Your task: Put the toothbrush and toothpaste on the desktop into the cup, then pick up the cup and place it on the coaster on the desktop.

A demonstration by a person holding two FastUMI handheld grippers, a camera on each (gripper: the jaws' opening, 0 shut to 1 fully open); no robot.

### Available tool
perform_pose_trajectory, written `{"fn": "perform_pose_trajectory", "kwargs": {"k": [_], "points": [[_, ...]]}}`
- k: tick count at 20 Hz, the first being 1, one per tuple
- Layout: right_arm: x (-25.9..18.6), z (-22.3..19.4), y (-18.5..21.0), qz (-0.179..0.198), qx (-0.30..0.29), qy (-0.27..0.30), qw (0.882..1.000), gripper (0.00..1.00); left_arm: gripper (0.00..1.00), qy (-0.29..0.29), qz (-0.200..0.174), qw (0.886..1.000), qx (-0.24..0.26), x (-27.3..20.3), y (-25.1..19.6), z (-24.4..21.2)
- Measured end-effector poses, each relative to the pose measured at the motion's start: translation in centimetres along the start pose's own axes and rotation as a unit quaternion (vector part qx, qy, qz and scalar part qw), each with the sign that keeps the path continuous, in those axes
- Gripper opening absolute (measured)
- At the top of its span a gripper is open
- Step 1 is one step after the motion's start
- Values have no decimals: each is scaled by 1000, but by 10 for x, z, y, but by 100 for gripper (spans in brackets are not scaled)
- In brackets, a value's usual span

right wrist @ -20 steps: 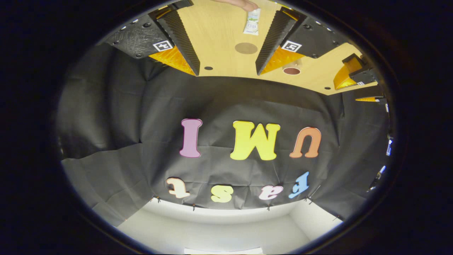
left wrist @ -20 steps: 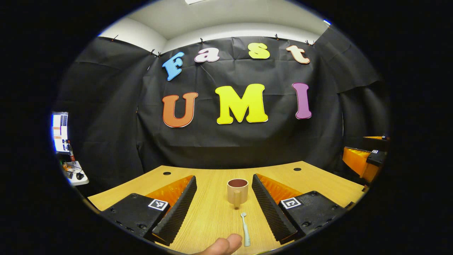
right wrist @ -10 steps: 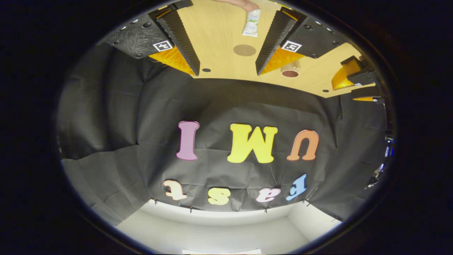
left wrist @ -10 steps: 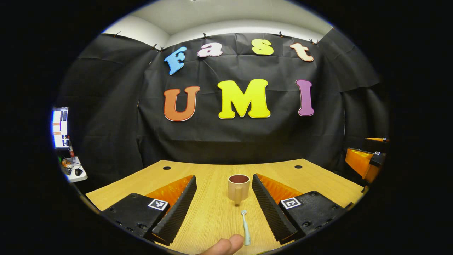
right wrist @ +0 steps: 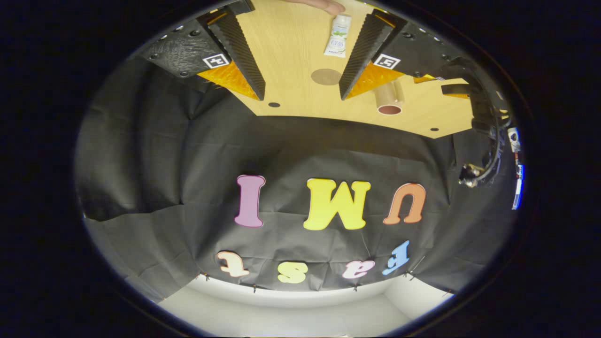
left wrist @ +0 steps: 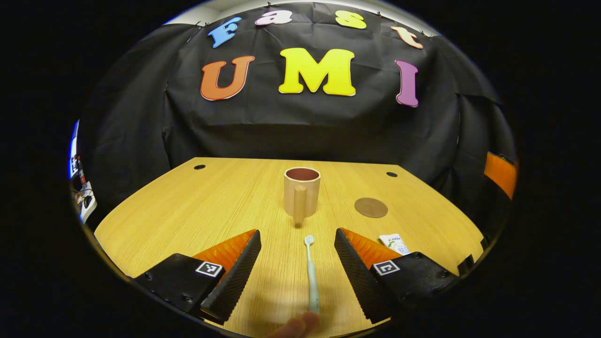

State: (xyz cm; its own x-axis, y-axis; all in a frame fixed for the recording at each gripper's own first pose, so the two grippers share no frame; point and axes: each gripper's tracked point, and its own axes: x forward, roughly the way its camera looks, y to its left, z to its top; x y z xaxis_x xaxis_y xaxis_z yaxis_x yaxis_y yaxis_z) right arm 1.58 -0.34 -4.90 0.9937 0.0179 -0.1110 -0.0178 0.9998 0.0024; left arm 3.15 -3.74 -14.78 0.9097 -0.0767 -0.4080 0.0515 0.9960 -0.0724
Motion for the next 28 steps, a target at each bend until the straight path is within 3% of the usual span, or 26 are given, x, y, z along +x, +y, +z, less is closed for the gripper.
{"fn": "perform_pose_trajectory", "kwargs": {"k": [6, 8, 11, 12, 13, 15, 17, 22, 28], "points": [[13, -34, -2, 2, 2, 43, 999, 95, 98, 88, -17, 996, -3, 23, -14, -56], [16, -43, -2, 2, 7, 59, 998, 98, 88, 98, -28, 995, -8, 26, -17, -64], [17, -48, -4, 3, 16, 71, 997, 98, 66, 115, -43, 992, -17, 26, -23, -75], [18, -48, -4, 1, 16, 71, 997, 95, 70, 112, -42, 993, -13, 29, -20, -75], [18, -48, -5, 0, 16, 72, 997, 95, 55, 121, -37, 992, -11, 27, -18, -77], [19, -49, -2, 1, 15, 74, 997, 95, 39, 121, -29, 992, -9, 28, -11, -77], [20, -48, 2, 4, 12, 75, 997, 95, 15, 117, -32, 993, -14, 31, -10, -77], [23, -46, 14, 9, 4, 76, 997, 95, 6, 102, -43, 994, -22, 26, -11, -74], [33, -80, 34, 25, 0, 117, 993, 96, 6, 12, -30, 999, -33, 4, 4, -30]]}}
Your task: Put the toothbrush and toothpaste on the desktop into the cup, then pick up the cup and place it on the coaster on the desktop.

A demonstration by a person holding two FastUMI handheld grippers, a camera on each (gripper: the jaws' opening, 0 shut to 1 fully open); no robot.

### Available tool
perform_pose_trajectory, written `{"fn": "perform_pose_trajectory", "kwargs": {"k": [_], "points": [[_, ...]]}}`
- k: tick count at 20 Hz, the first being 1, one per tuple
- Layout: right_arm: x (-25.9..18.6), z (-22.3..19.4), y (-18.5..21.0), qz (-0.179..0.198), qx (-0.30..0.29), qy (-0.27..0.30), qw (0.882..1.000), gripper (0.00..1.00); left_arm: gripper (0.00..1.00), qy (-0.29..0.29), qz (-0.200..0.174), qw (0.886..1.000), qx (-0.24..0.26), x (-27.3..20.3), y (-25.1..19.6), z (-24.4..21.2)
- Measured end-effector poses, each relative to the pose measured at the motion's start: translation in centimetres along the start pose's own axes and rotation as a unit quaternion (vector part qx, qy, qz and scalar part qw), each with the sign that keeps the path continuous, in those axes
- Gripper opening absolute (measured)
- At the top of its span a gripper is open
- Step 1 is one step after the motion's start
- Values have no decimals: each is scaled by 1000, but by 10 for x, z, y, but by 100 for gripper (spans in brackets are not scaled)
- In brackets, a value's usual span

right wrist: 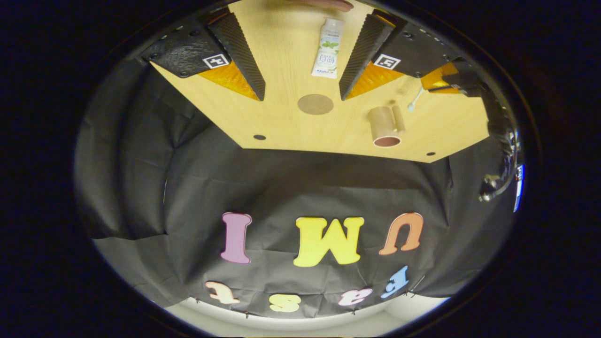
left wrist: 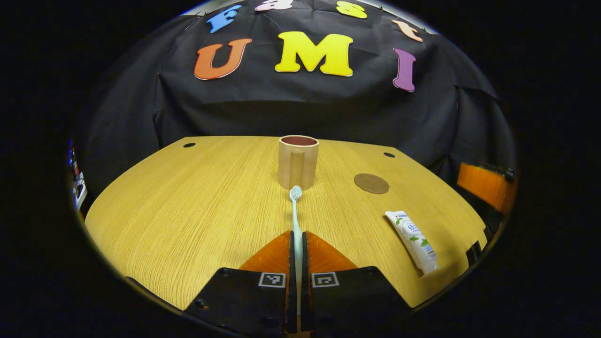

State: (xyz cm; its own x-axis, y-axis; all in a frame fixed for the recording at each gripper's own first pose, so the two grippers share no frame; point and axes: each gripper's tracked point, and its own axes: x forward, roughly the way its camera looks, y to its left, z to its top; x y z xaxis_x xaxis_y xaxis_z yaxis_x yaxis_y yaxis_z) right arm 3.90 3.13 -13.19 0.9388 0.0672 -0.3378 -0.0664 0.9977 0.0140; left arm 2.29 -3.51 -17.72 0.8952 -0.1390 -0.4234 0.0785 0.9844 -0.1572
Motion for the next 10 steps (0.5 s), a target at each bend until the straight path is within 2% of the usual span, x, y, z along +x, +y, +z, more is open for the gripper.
{"fn": "perform_pose_trajectory", "kwargs": {"k": [3, 6, 8, 10], "points": [[16, -34, 10, 5, -4, 49, 999, 96, 6, -42, 16, 999, 0, -11, 12, 20], [26, -68, 20, 17, -4, 100, 995, 96, 6, -52, 19, 998, -1, -22, 11, 26], [28, -87, 29, 31, 3, 133, 991, 97, 6, -76, 23, 997, 17, -30, 11, 38], [26, -96, 41, 54, 11, 153, 987, 86, 6, -90, 22, 995, 32, -38, 8, 45]]}}
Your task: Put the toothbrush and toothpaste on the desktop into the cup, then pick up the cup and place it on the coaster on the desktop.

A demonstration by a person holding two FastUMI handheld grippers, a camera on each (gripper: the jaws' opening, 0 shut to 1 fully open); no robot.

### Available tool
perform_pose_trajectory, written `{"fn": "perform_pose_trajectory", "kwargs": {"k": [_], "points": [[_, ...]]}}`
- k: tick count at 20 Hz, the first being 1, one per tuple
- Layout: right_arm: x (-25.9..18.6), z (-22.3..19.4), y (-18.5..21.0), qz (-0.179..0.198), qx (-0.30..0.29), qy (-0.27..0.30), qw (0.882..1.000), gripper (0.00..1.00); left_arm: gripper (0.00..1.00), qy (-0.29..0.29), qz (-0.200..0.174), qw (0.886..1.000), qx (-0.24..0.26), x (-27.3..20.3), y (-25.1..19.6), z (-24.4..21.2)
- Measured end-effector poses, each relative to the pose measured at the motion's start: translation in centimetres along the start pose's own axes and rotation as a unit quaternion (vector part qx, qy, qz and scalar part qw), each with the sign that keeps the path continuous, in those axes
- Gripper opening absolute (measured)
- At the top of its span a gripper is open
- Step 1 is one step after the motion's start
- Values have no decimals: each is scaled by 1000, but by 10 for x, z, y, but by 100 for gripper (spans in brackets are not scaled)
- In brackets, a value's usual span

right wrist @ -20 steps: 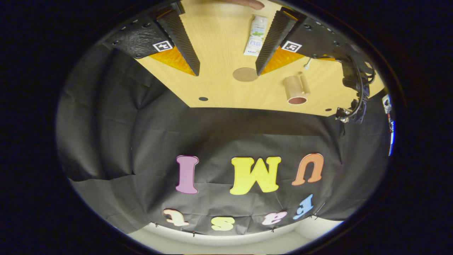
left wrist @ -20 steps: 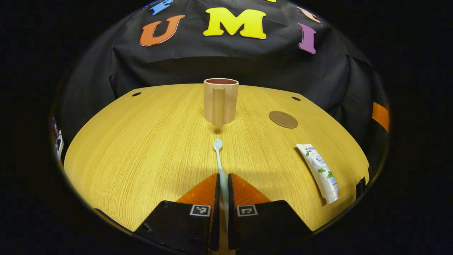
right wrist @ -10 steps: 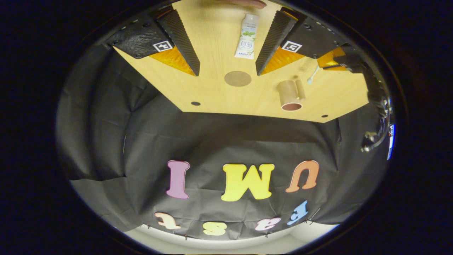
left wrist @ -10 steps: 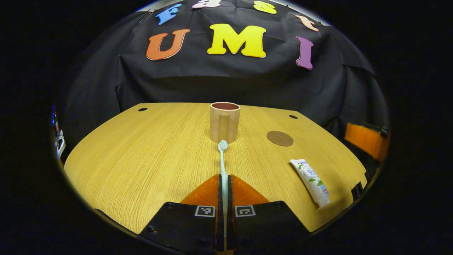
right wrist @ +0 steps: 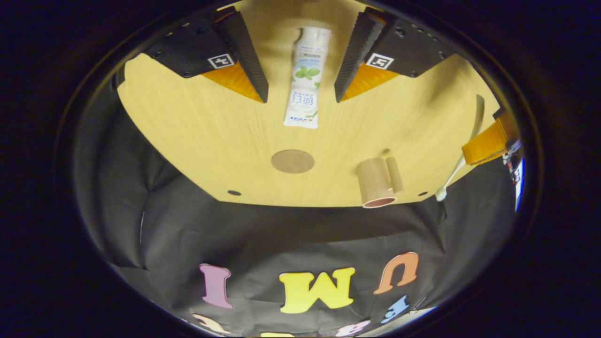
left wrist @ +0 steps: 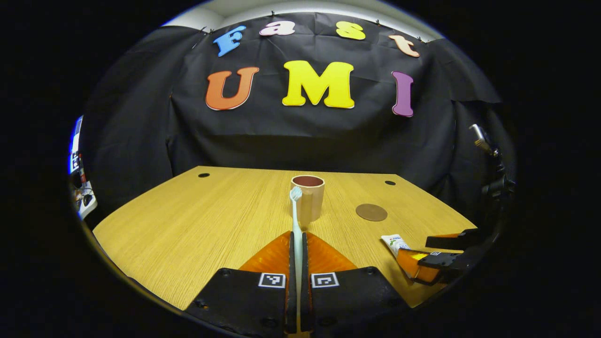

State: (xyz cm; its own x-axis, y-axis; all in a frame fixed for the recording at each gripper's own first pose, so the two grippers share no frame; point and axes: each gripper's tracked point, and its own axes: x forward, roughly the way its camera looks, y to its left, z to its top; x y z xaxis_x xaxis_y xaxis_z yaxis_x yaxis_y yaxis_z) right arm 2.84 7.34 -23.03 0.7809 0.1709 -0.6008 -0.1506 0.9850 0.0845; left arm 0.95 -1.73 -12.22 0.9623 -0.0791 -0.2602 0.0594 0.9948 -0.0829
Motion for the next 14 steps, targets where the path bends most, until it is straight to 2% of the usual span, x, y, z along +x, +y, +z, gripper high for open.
{"fn": "perform_pose_trajectory", "kwargs": {"k": [2, 5, 9, 10, 11, 12, 13, 14], "points": [[2, -1, 1, 0, -2, 2, 1000, 75, 6, -6, -10, 1000, -3, -8, -6, 8], [4, -7, 3, -1, -9, 11, 1000, 69, 6, -21, -11, 1000, 3, -15, -5, 20], [10, -17, 0, -13, -16, 30, 999, 65, 6, -12, -18, 1000, -19, -16, -6, 23], [10, -19, 0, -8, -14, 35, 999, 62, 6, -10, -17, 1000, -22, -16, -8, 26], [10, -18, 0, -2, -7, 36, 999, 51, 6, -10, -16, 1000, -23, -15, -9, 29], [13, -19, -2, 0, -2, 41, 999, 48, 6, -11, -12, 1000, -22, -11, -5, 30], [11, -19, -4, 4, 6, 44, 999, 39, 6, -12, -10, 1000, -21, -7, -1, 32], [11, -18, -5, 7, 15, 47, 999, 37, 6, -12, -11, 1000, -22, -3, 1, 34]]}}
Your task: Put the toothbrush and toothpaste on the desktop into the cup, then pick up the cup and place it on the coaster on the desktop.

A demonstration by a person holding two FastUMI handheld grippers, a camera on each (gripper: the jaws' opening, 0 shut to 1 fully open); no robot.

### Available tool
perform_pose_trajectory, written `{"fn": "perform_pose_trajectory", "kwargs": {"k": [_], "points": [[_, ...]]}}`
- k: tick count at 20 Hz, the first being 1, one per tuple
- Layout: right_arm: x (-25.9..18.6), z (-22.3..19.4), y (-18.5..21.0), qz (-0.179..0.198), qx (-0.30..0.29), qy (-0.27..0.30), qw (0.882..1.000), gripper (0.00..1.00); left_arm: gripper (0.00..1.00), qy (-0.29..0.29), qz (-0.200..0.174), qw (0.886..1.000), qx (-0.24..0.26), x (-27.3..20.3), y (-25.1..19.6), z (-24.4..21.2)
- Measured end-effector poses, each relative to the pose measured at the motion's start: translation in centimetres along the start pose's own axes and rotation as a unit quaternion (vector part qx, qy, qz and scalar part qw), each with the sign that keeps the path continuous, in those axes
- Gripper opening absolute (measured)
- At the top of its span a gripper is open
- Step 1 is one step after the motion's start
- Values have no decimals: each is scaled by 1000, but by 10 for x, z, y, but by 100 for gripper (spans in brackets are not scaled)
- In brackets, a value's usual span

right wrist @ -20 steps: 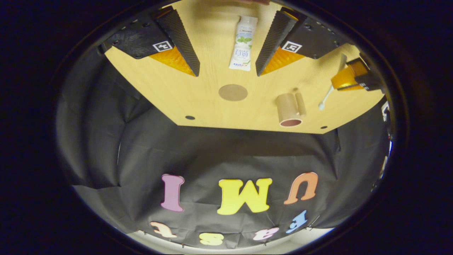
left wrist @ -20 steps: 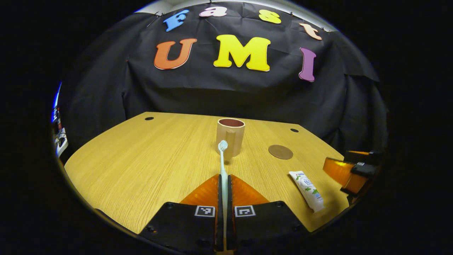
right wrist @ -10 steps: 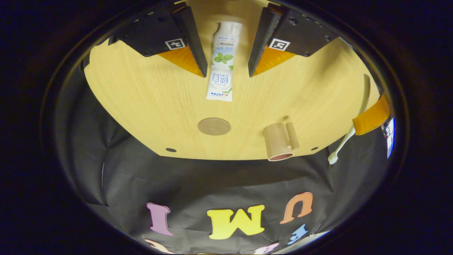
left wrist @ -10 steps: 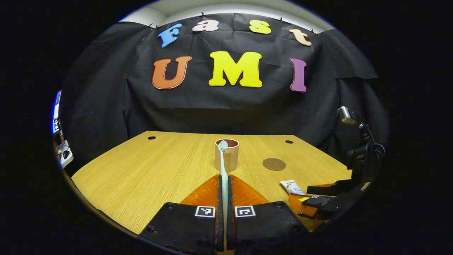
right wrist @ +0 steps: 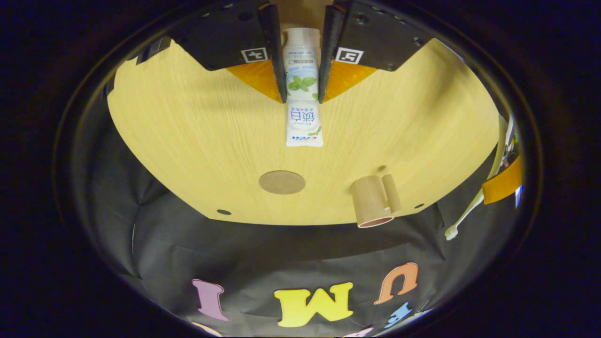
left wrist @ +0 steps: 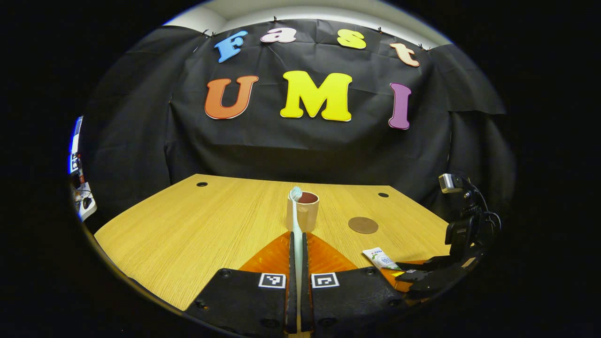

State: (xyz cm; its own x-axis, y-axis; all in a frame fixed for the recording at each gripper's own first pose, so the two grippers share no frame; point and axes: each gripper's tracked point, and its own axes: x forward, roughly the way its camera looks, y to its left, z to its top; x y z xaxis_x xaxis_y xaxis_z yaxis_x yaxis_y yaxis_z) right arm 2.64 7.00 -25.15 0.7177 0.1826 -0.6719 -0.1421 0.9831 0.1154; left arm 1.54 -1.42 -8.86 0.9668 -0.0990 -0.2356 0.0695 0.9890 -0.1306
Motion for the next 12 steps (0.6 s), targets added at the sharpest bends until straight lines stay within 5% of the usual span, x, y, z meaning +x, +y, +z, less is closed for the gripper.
{"fn": "perform_pose_trajectory", "kwargs": {"k": [3, 7, 12], "points": [[0, 2, 1, 13, 23, -1, 1000, 33, 6, 7, -14, 1000, -20, 9, 0, 4], [-8, 14, 0, 27, 54, -22, 998, 32, 6, -21, -13, 1000, 19, 25, 1, 29], [-37, 53, 2, 54, 60, -92, 992, 32, 6, -64, -36, 997, 15, 71, -9, 85]]}}
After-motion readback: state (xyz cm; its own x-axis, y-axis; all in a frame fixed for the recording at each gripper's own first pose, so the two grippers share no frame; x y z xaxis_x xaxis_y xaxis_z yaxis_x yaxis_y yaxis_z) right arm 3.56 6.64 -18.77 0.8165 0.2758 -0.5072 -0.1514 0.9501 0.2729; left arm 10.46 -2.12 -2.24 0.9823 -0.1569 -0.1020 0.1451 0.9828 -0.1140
